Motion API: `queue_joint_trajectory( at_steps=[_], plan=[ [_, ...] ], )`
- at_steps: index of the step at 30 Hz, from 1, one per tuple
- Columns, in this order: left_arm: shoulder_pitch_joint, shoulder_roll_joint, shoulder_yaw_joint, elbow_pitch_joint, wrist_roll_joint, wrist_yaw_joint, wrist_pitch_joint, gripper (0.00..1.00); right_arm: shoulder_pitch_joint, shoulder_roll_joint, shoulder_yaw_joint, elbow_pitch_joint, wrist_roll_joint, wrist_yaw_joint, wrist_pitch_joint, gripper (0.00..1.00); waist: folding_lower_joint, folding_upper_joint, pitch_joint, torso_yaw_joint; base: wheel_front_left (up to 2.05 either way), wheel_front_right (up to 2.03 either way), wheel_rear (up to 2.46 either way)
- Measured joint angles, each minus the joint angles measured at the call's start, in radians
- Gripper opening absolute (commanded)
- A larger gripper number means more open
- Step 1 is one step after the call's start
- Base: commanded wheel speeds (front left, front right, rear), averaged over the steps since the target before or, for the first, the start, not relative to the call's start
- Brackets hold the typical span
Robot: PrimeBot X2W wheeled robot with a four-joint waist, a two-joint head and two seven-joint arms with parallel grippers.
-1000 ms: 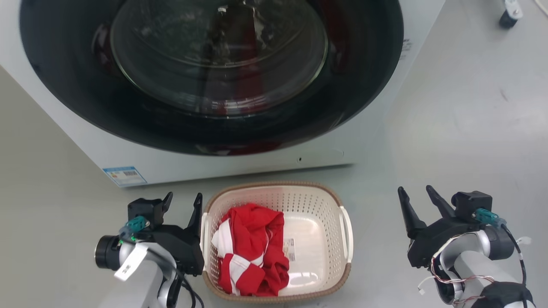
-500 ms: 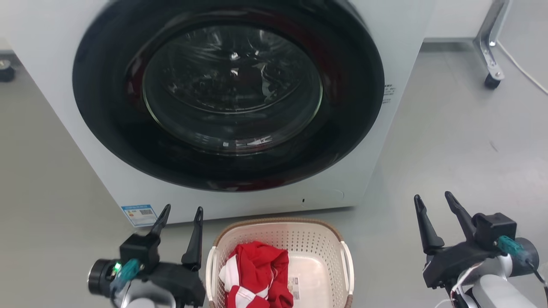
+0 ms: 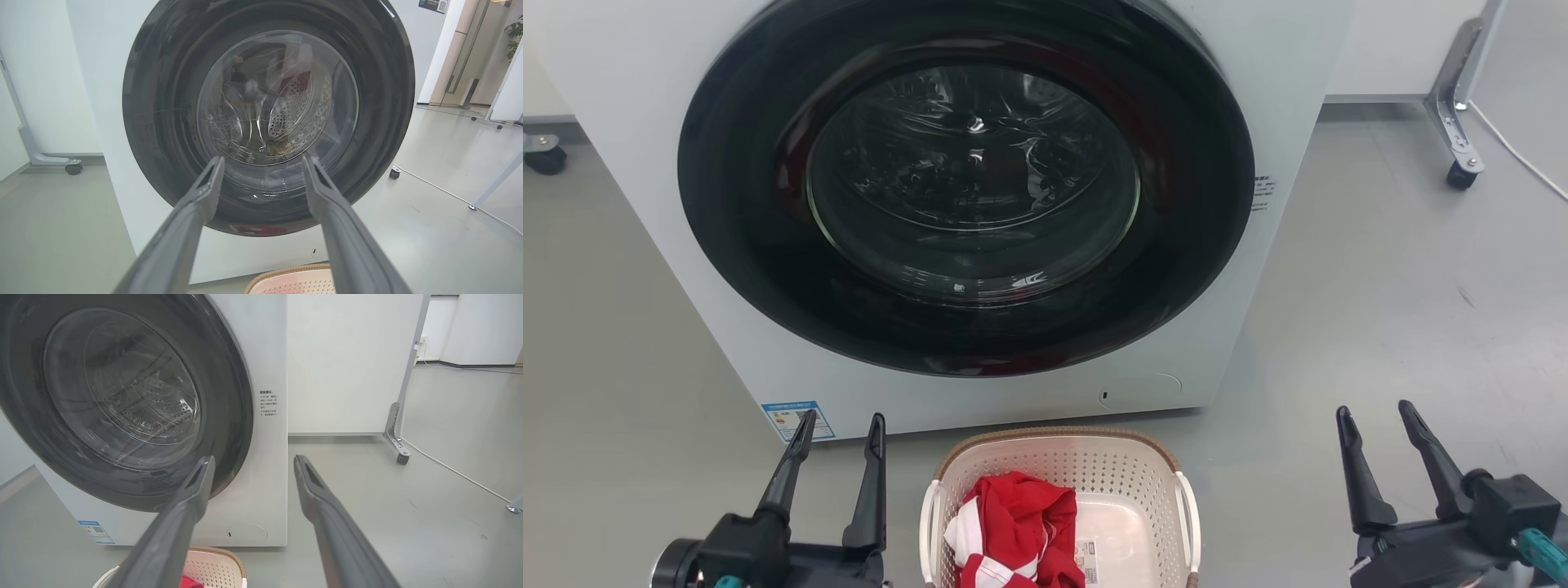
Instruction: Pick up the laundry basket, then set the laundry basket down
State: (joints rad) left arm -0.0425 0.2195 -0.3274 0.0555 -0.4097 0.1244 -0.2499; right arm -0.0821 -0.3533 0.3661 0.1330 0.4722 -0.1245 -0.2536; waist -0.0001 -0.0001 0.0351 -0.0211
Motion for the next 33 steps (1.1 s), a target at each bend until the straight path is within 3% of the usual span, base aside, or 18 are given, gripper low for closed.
queue_joint_trajectory(
  at_steps=[8,22,33],
  plan=[
    [0.105,-0.039,0.079,-0.068,0.058,0.0,-0.003,1.0,0.088,0.055,-0.099,-0.064,-0.077,0.0,0.0,1.0,0.0,0.0002,0.002,0.007,0.0,0.0,0.0],
    [0.153,-0.083,0.118,-0.111,0.106,0.0,0.025,1.0,0.156,0.101,-0.156,-0.166,-0.198,0.0,0.0,1.0,0.0001,0.0002,0.014,0.017,0.0,0.0,0.0],
    [0.154,-0.097,0.137,-0.135,0.123,0.0,0.06,1.0,0.162,0.122,-0.182,-0.209,-0.22,0.0,0.0,1.0,0.0001,0.0002,0.022,0.015,0.0,0.0,0.0]
  ],
)
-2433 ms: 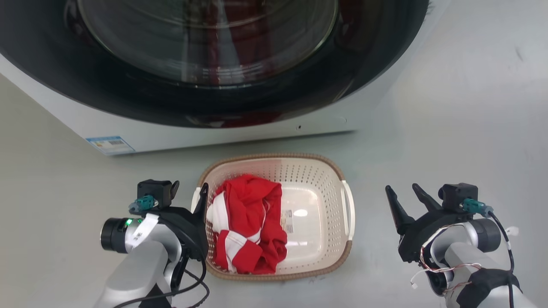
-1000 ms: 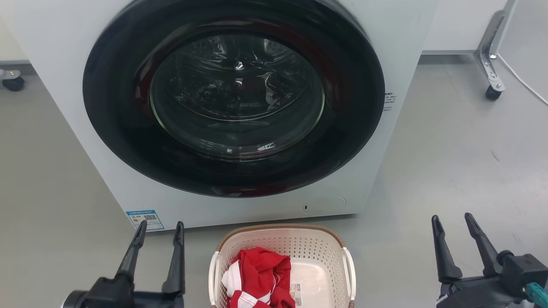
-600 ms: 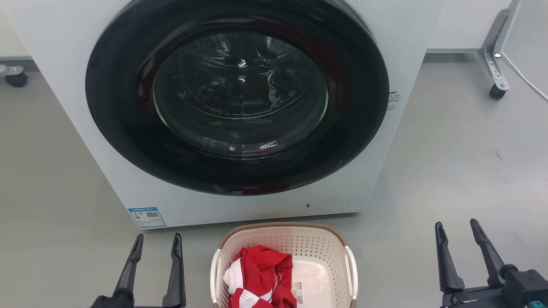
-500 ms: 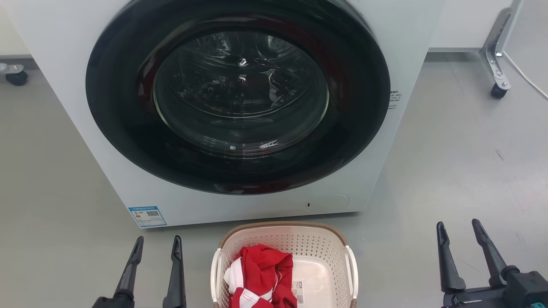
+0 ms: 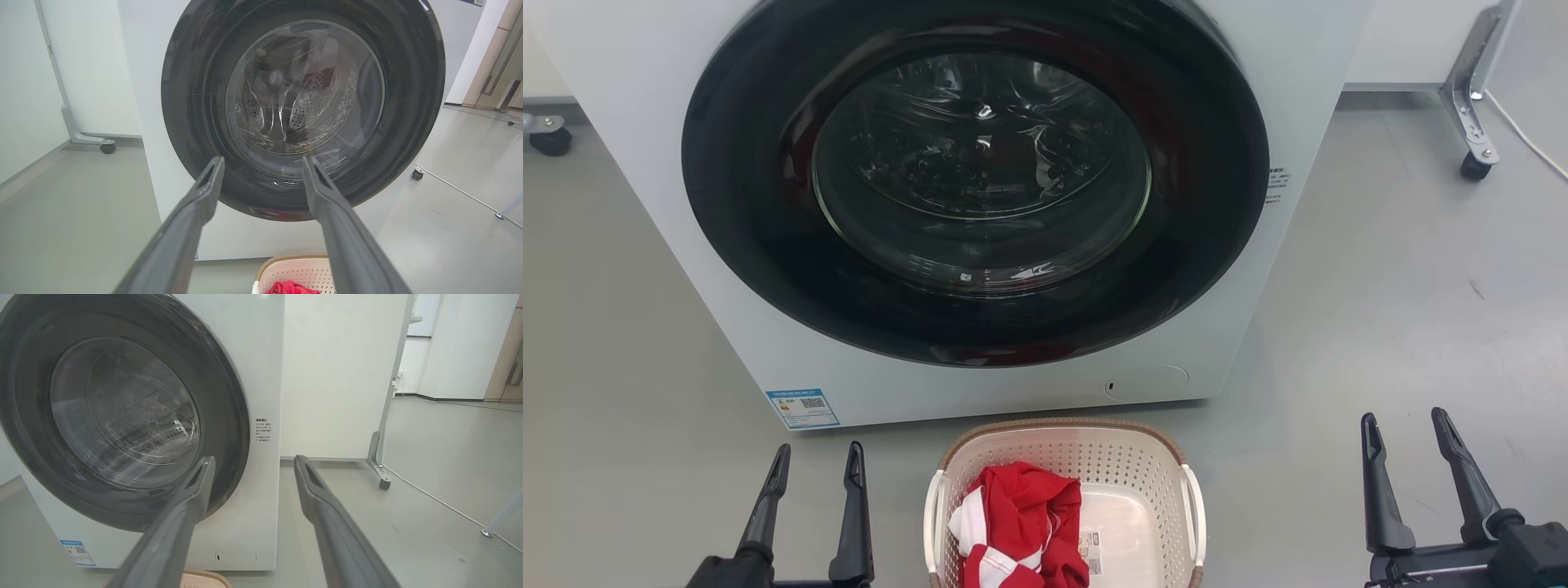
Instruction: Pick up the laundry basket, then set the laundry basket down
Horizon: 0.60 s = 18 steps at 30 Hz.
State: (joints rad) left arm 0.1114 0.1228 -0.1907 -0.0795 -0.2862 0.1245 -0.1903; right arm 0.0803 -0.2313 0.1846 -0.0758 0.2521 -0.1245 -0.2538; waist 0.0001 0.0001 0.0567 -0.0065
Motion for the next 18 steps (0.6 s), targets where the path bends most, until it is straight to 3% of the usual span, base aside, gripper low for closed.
queue_joint_trajectory(
  at_steps=[15,16,18],
  plan=[
    [0.001,-0.018,0.012,-0.018,0.027,0.0,0.037,1.0,0.015,0.009,-0.01,-0.018,-0.006,0.0,0.0,1.0,0.0,0.0,0.002,0.009,0.0,0.0,0.0],
    [0.001,-0.018,0.012,-0.018,0.029,0.0,0.04,0.0,0.015,0.01,-0.012,-0.019,-0.006,0.0,0.0,0.0,0.0,0.0,0.002,0.01,0.0,0.0,0.0],
    [0.001,-0.021,0.011,-0.012,0.033,0.0,0.04,0.0,0.015,0.012,-0.011,-0.012,-0.006,0.0,0.001,0.0,0.0,0.0,0.001,0.011,0.0,0.0,0.0]
  ],
)
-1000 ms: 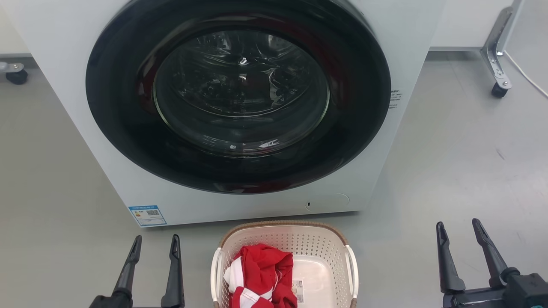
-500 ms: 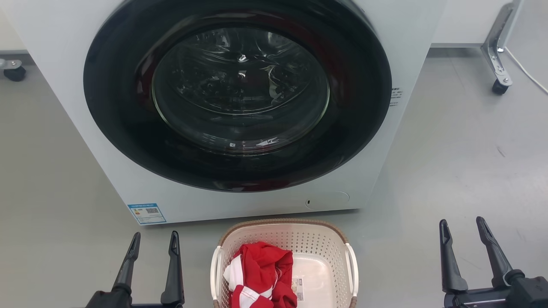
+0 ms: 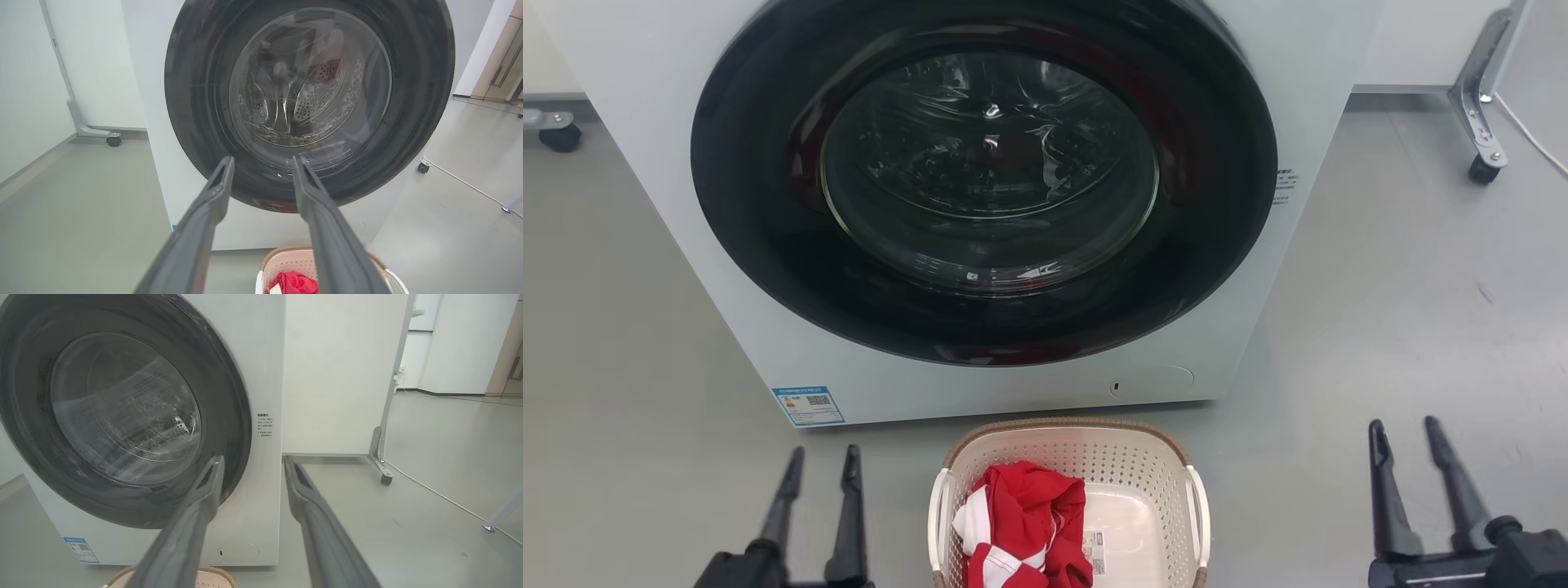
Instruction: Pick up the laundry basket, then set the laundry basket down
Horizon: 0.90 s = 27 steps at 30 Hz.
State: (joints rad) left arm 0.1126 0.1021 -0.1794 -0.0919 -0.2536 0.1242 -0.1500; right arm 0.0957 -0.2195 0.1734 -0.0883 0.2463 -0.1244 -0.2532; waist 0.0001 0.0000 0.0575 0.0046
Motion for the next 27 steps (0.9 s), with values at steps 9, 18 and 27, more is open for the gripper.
queue_joint_trajectory(
  at_steps=[9,18,27],
  plan=[
    [0.004,-0.007,0.009,0.05,-0.042,-0.011,0.008,0.0,0.01,0.021,-0.006,0.047,0.036,0.012,0.015,0.0,0.0,0.0,-0.002,0.0,0.0,0.0,0.0],
    [-0.001,-0.01,0.038,0.079,-0.18,-0.033,0.035,0.0,-0.003,0.038,-0.037,0.075,0.176,0.034,0.052,0.0,0.0,0.0,-0.008,-0.001,0.0,0.0,0.0],
    [-0.012,-0.014,0.063,0.111,-0.313,-0.055,0.063,0.0,-0.022,0.054,-0.067,0.108,0.314,0.055,0.09,0.0,0.0,0.0,-0.013,-0.001,0.0,0.0,0.0]
  ],
)
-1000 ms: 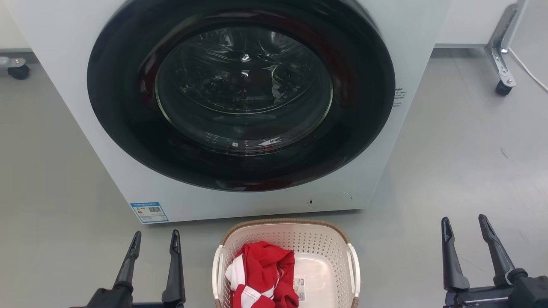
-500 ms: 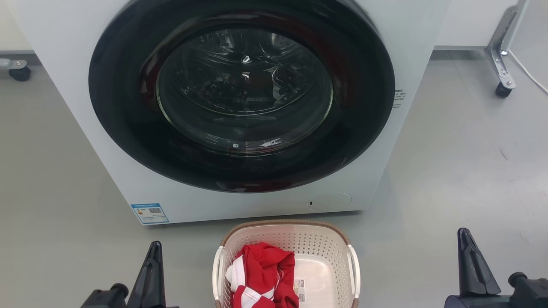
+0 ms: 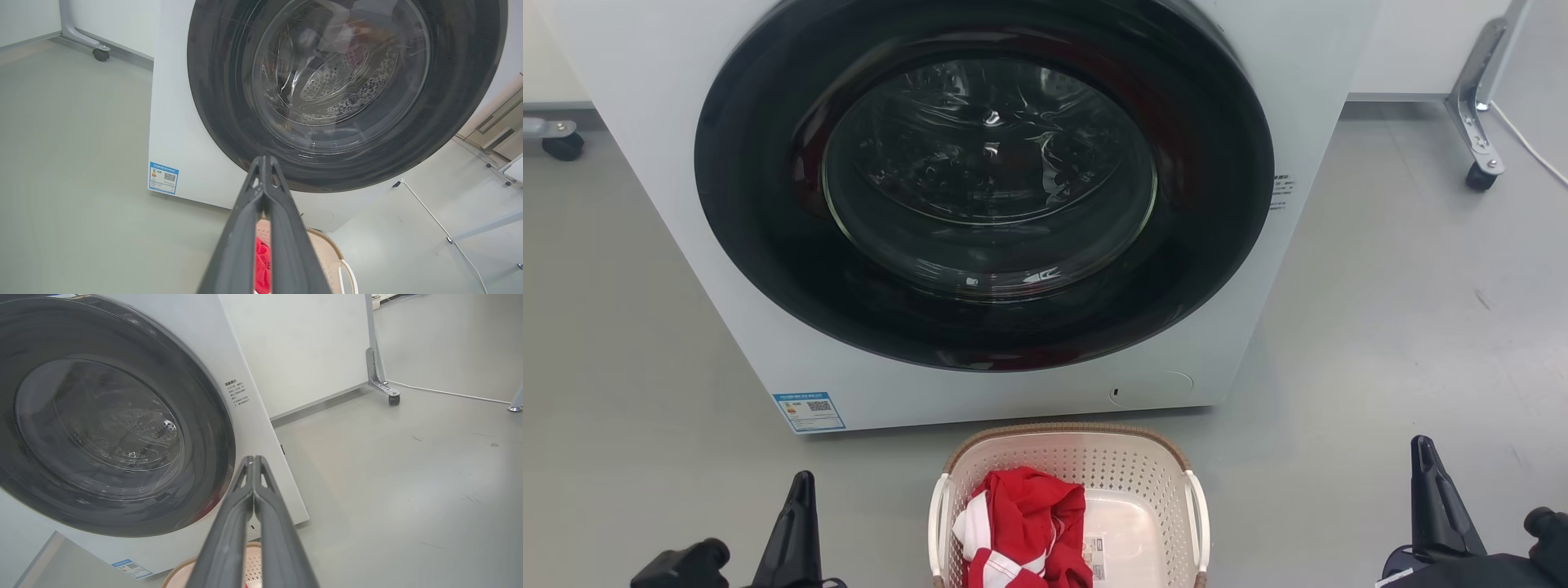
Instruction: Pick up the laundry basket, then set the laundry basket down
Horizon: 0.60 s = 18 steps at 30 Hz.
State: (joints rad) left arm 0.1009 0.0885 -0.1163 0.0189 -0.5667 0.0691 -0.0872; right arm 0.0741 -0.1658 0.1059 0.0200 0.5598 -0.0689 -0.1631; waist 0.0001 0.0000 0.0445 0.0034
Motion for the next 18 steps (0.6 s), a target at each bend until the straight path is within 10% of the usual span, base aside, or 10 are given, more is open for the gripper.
queue_joint_trajectory(
  at_steps=[18],
  plan=[
    [-0.041,-0.012,0.05,0.067,-0.253,-0.044,0.052,0.0,-0.035,0.031,-0.06,0.069,0.258,0.044,0.074,0.0,0.0,0.0,-0.011,-0.001,0.0,0.0,0.0]
  ],
)
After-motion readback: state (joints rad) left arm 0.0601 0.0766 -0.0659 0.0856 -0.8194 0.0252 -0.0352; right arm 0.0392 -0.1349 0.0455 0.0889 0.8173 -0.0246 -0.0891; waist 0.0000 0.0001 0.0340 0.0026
